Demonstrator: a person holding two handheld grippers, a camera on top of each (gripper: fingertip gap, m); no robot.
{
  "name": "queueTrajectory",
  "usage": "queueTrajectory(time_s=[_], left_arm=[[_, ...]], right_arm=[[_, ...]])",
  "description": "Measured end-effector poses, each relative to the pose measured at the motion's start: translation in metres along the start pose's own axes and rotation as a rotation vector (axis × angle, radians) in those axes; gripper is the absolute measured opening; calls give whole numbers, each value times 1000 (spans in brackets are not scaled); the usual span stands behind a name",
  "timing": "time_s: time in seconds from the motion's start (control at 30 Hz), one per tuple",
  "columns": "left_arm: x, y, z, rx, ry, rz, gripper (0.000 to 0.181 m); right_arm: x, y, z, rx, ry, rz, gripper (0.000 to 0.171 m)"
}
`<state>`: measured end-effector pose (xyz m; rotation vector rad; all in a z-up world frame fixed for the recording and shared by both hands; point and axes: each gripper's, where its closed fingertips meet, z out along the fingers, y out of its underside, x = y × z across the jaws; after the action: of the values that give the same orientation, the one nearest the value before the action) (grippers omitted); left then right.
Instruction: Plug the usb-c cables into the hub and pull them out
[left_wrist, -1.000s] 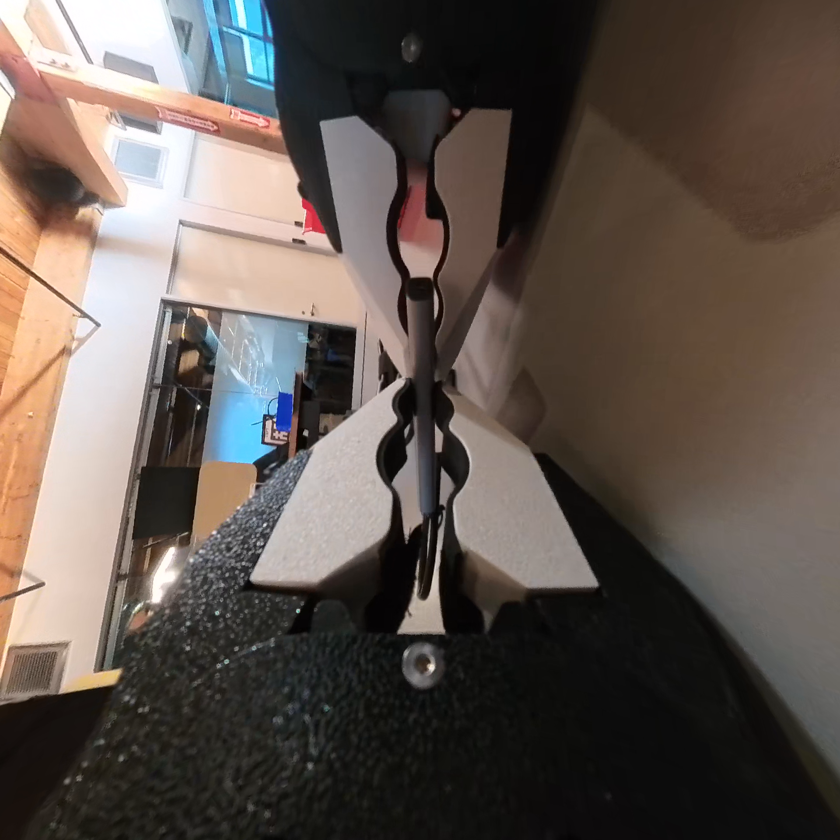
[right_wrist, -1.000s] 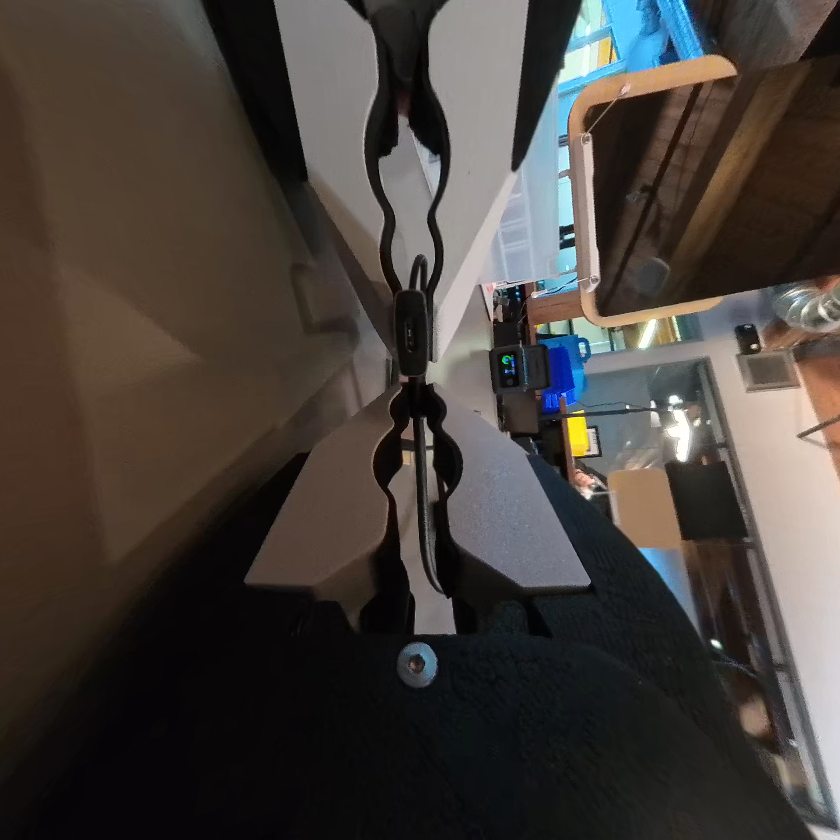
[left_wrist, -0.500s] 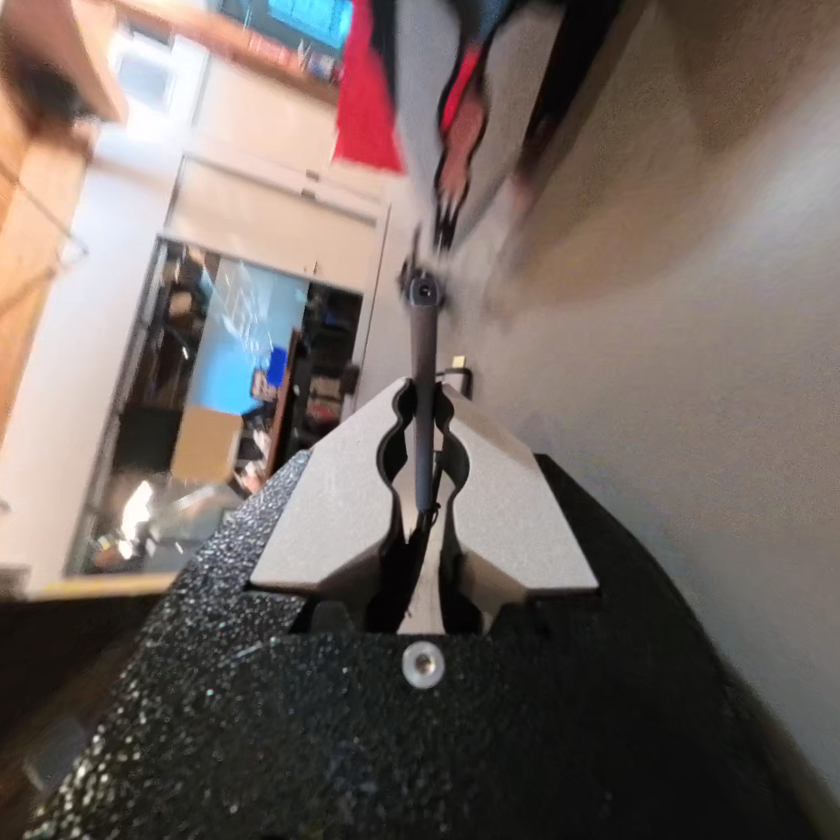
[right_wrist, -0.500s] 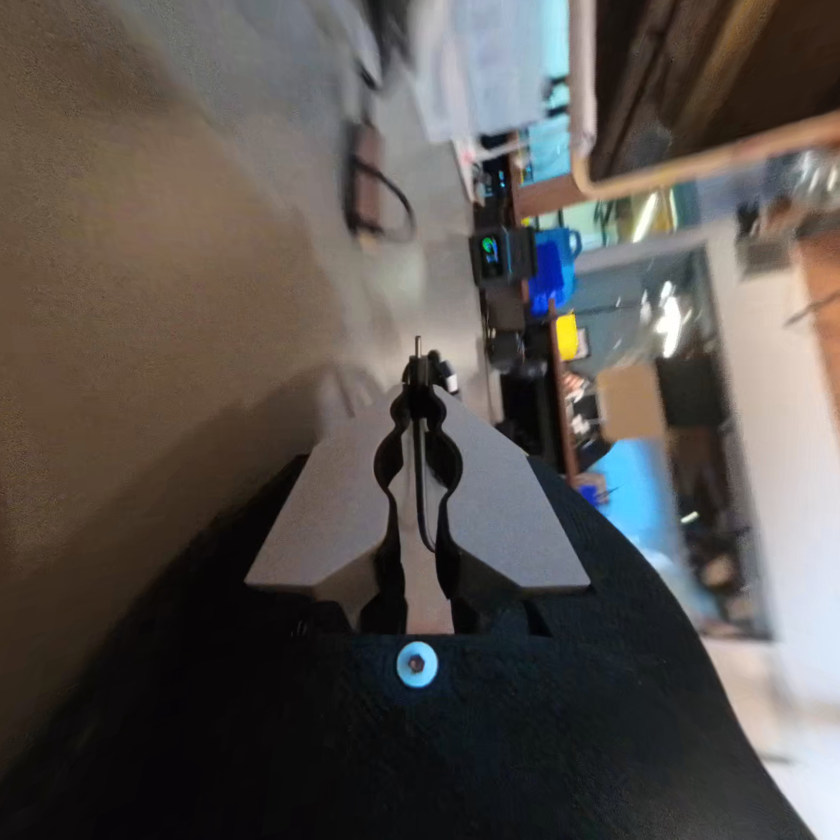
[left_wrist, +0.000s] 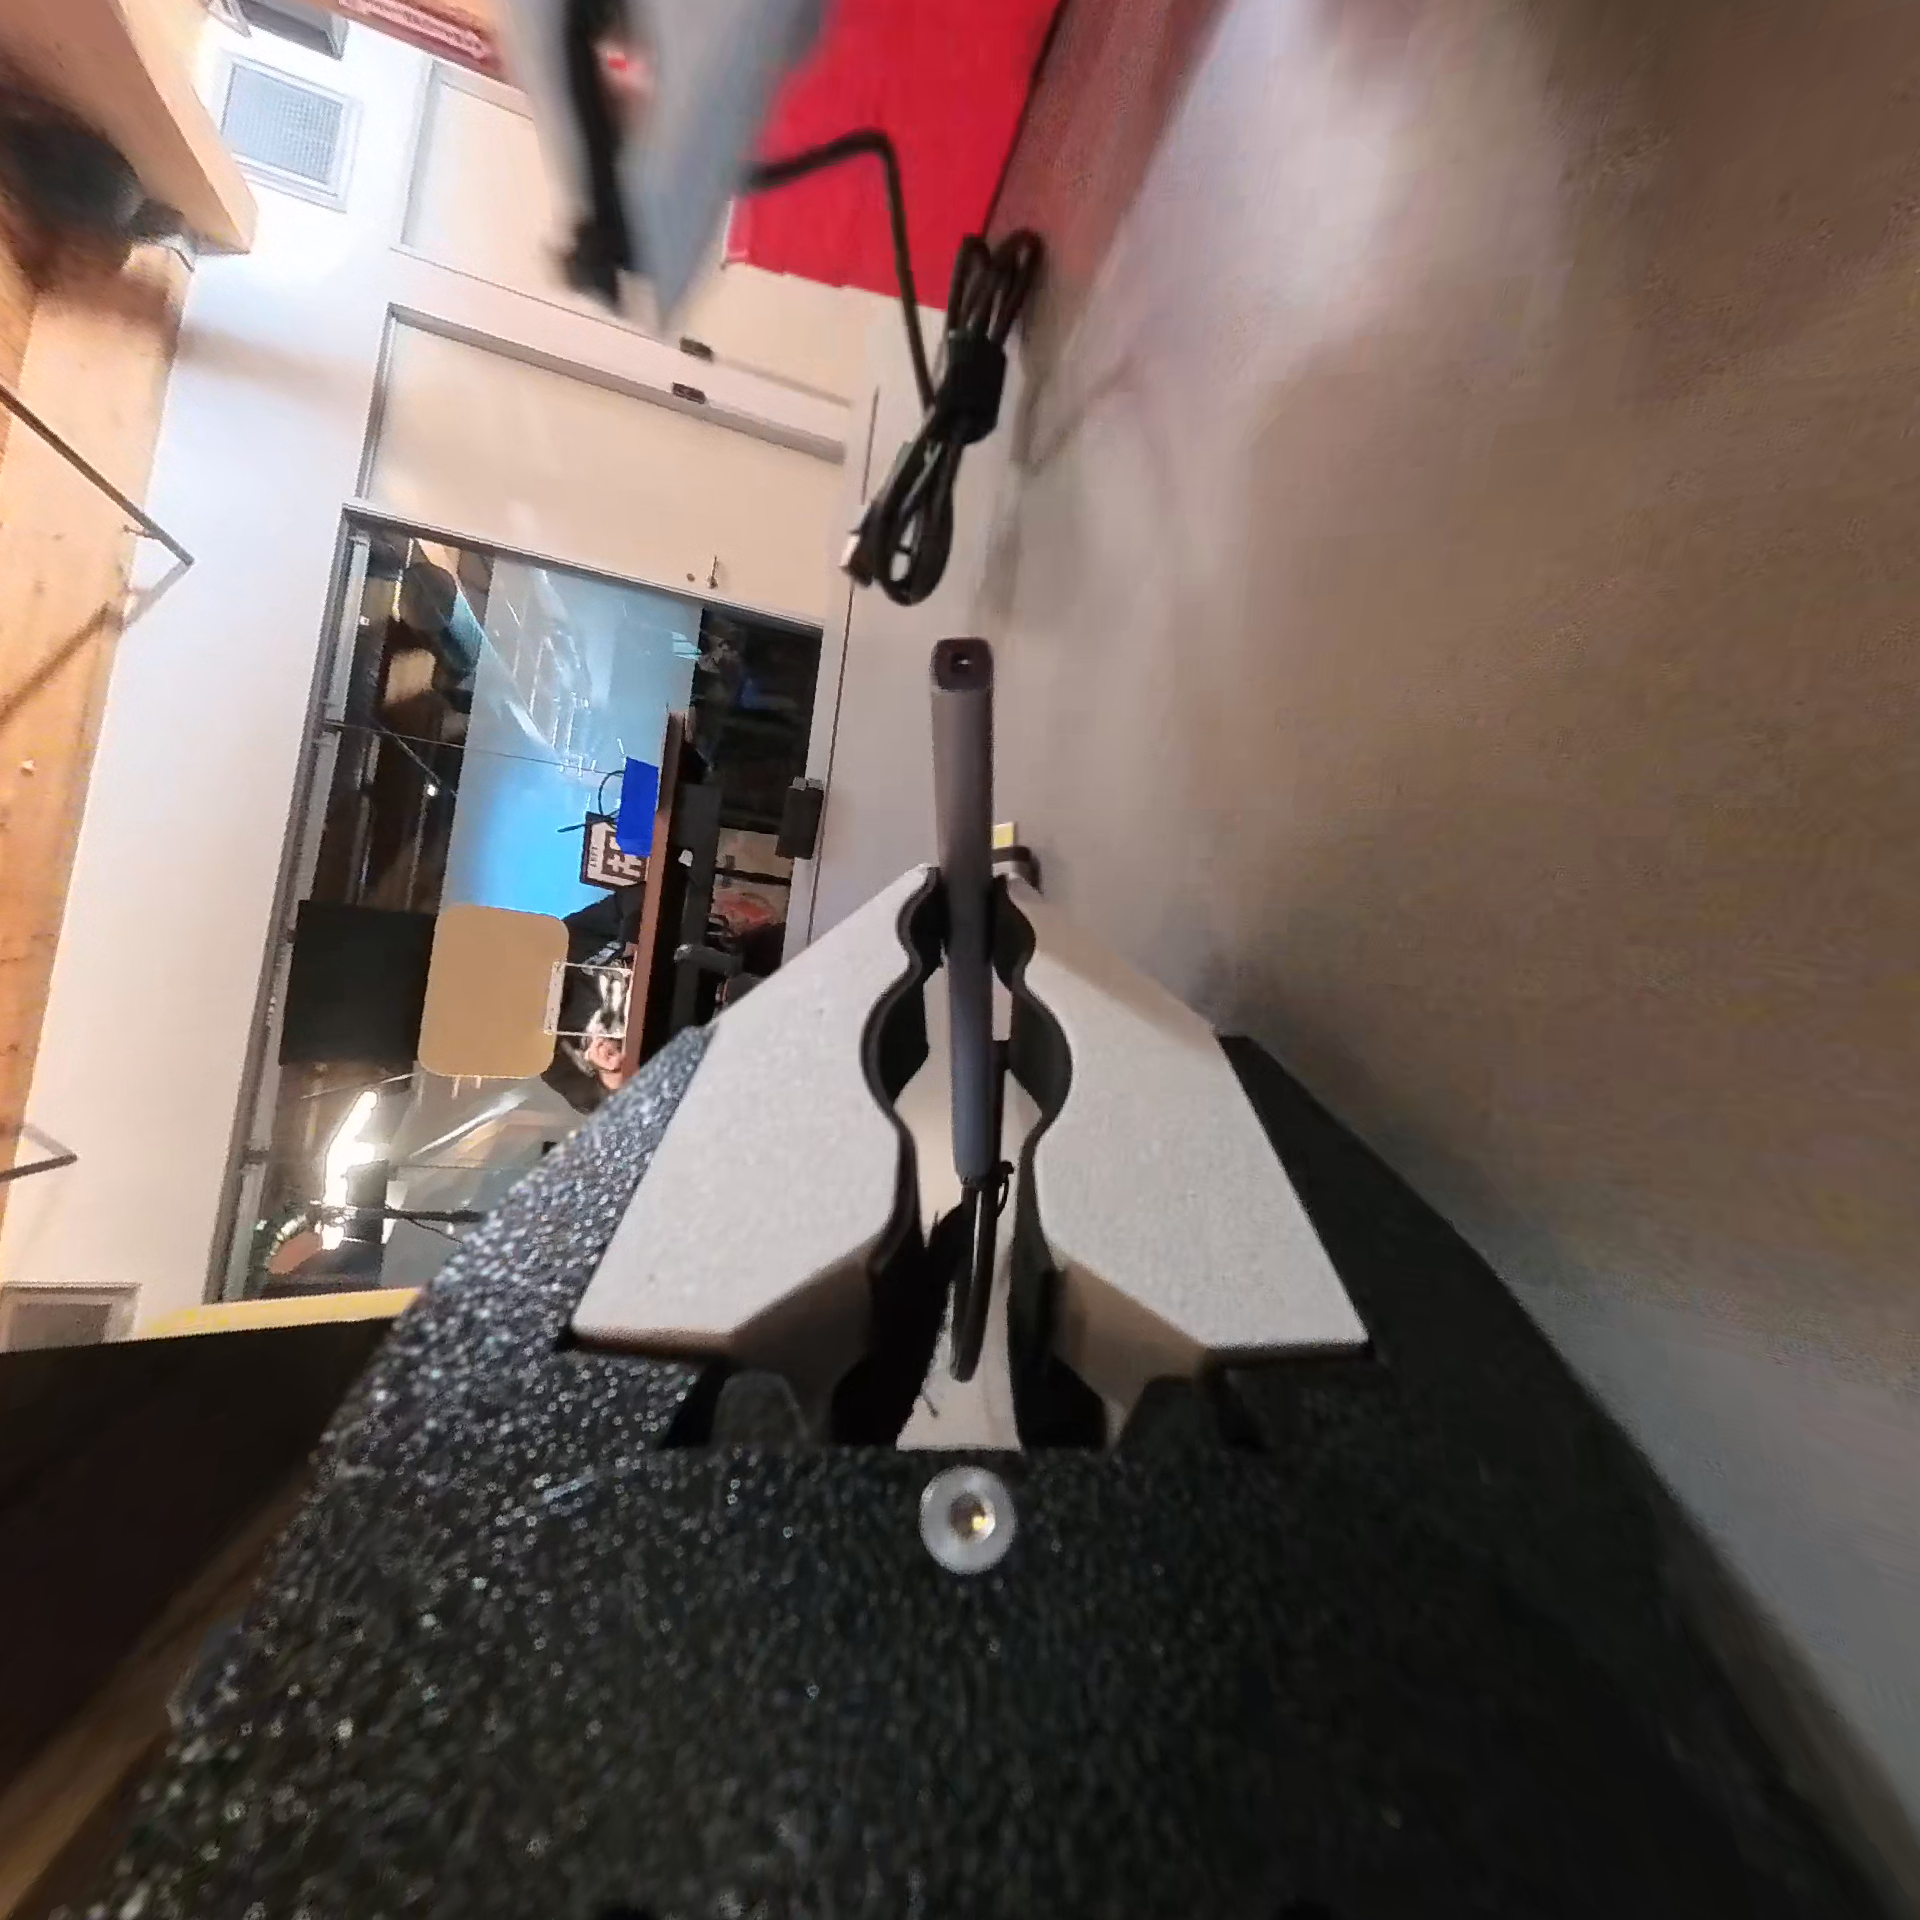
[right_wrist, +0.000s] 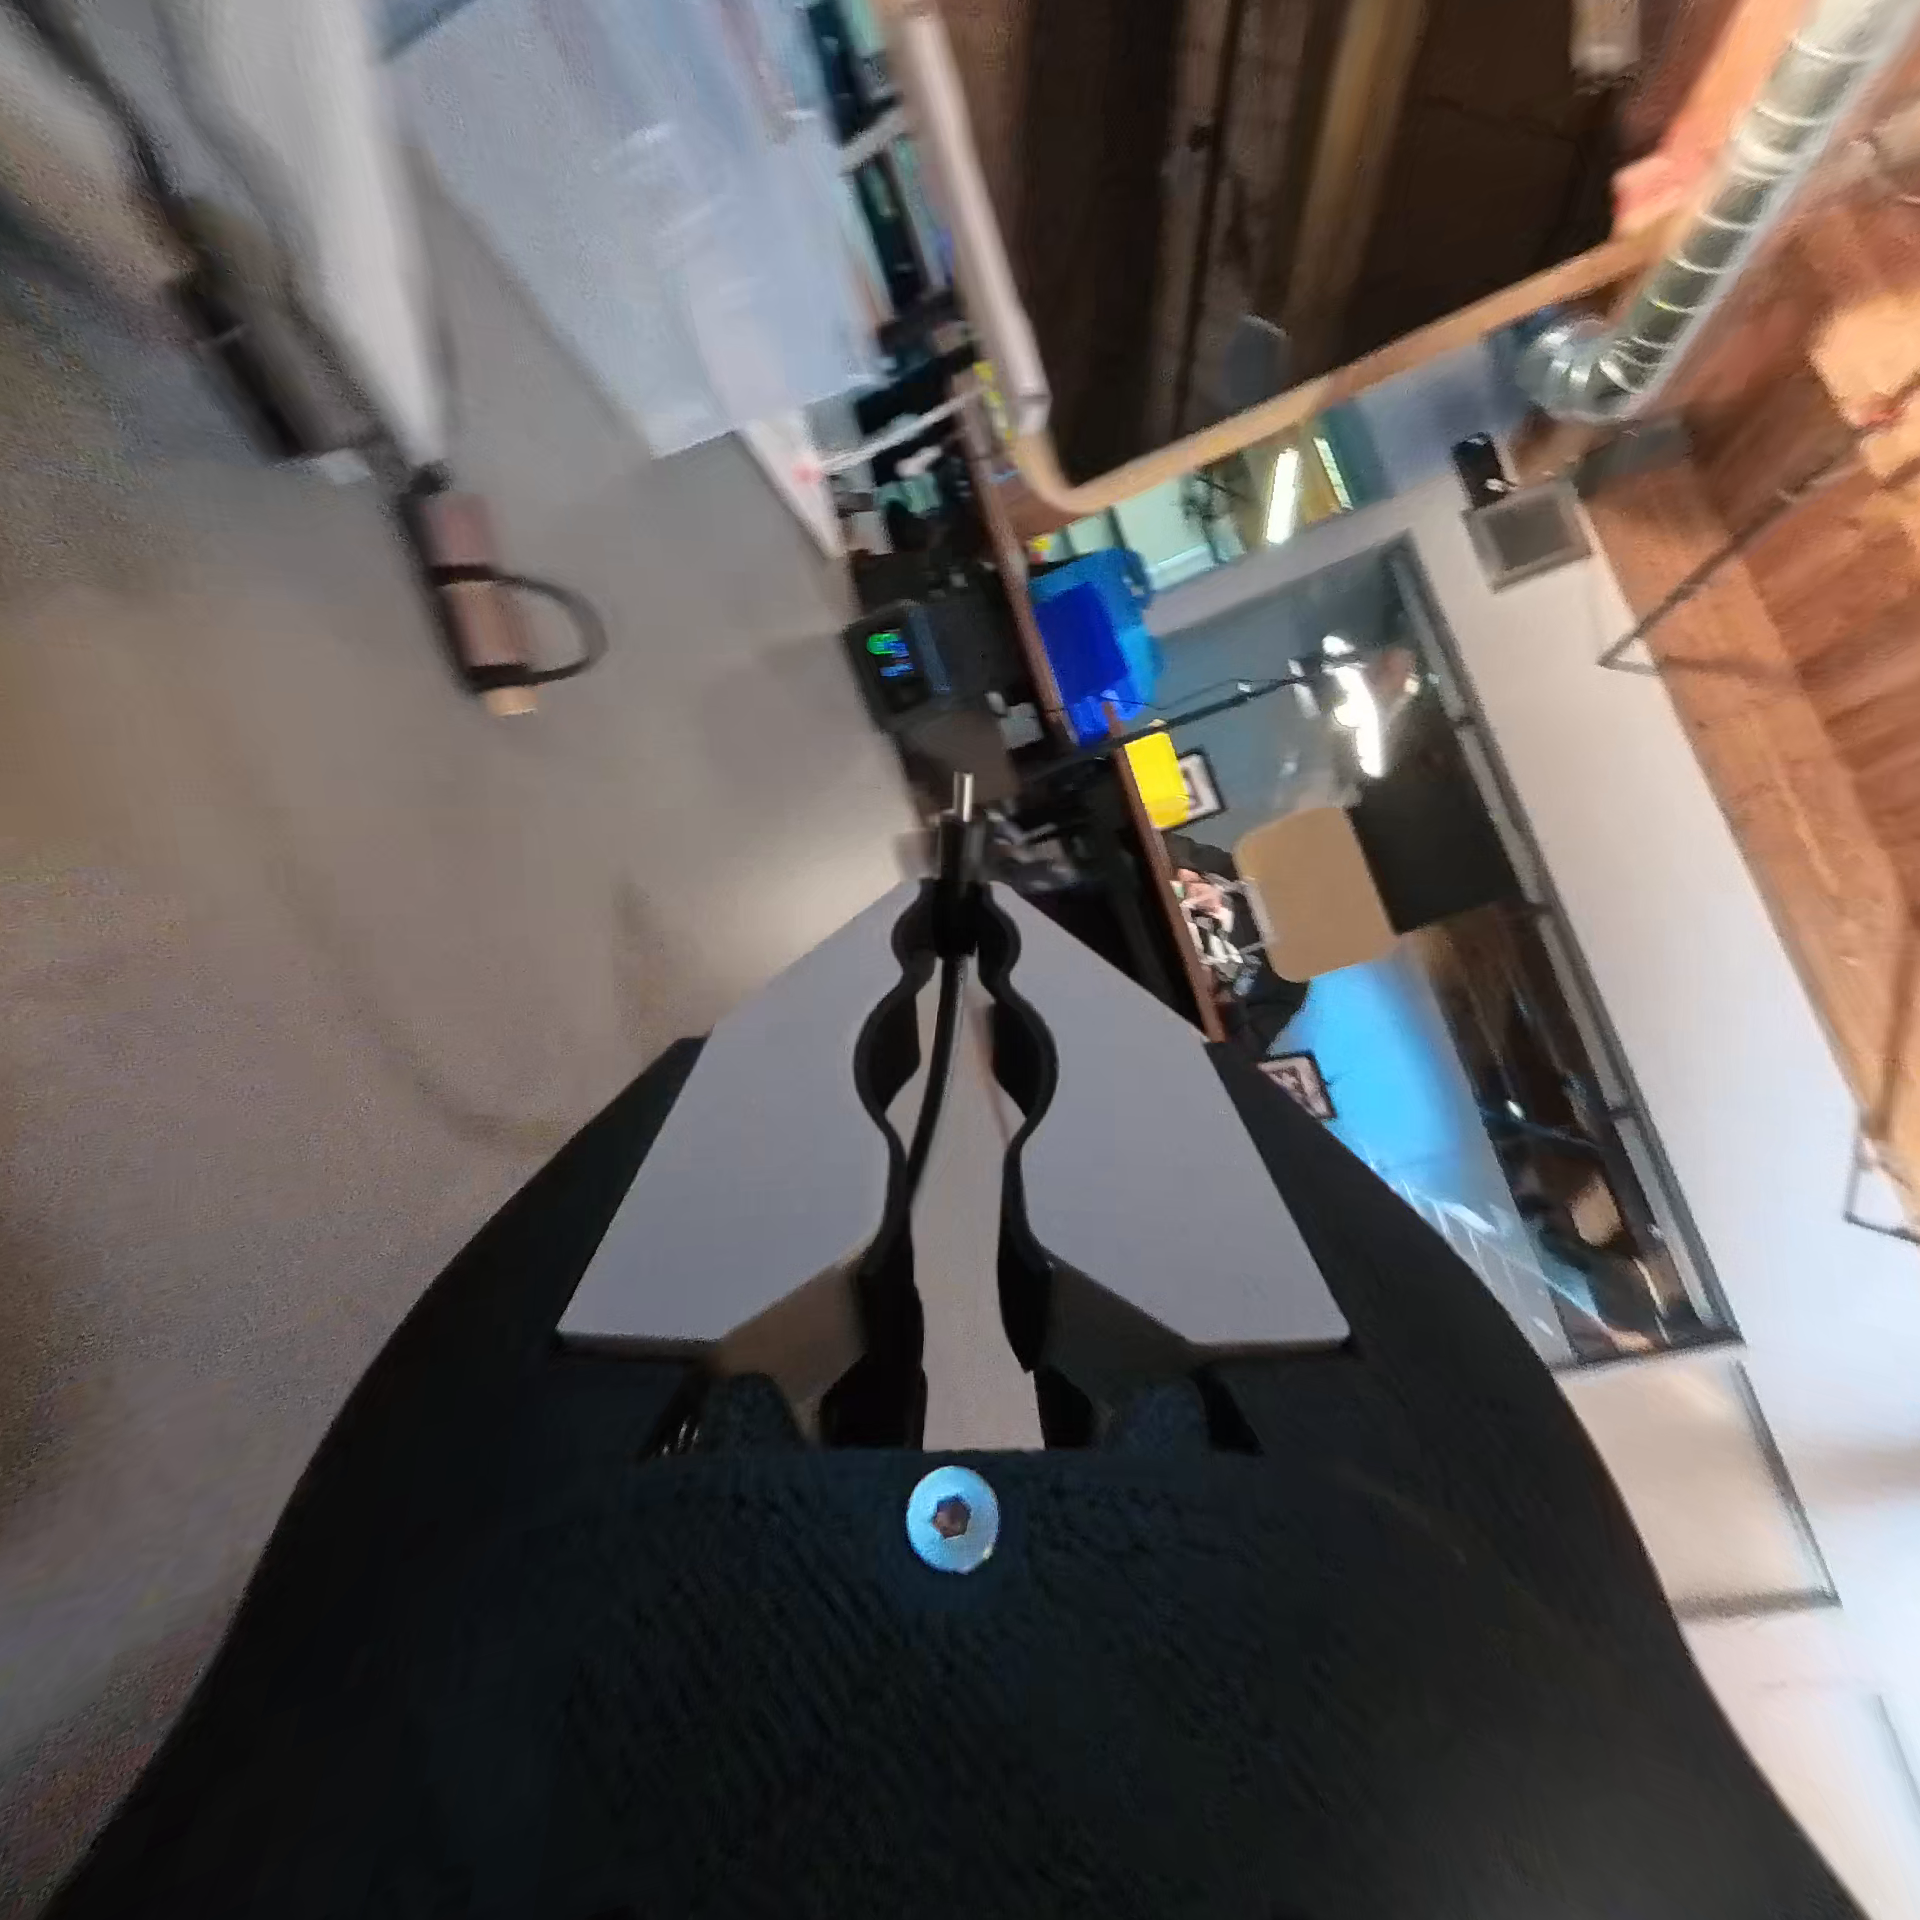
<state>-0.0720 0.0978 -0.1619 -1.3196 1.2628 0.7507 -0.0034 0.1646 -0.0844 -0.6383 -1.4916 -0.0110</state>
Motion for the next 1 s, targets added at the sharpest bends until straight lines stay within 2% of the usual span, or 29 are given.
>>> queueTrajectory(time_s=[0.1,0.27,0.43,0.57,0.73,0.83,1.0], left_arm=[[0,0,0,0,-4,14,8],[1,1,1,-6,-4,35,8],[2,3,1,-11,-1,47,8],[3,3,0,-12,-2,57,8],[2,4,-1,-12,-11,70,8],[2,4,-1,-12,-9,70,8],[2,5,-2,-13,-7,76,8]], right_arm=[[65,-7,-23,-11,110,70,5],[163,-9,-88,-12,284,196,4],[212,18,-147,-94,367,270,4],[219,68,-172,-231,351,383,4],[186,130,-179,-427,175,547,8],[171,150,-177,-488,119,579,10],[131,171,-181,-633,-75,602,12]])
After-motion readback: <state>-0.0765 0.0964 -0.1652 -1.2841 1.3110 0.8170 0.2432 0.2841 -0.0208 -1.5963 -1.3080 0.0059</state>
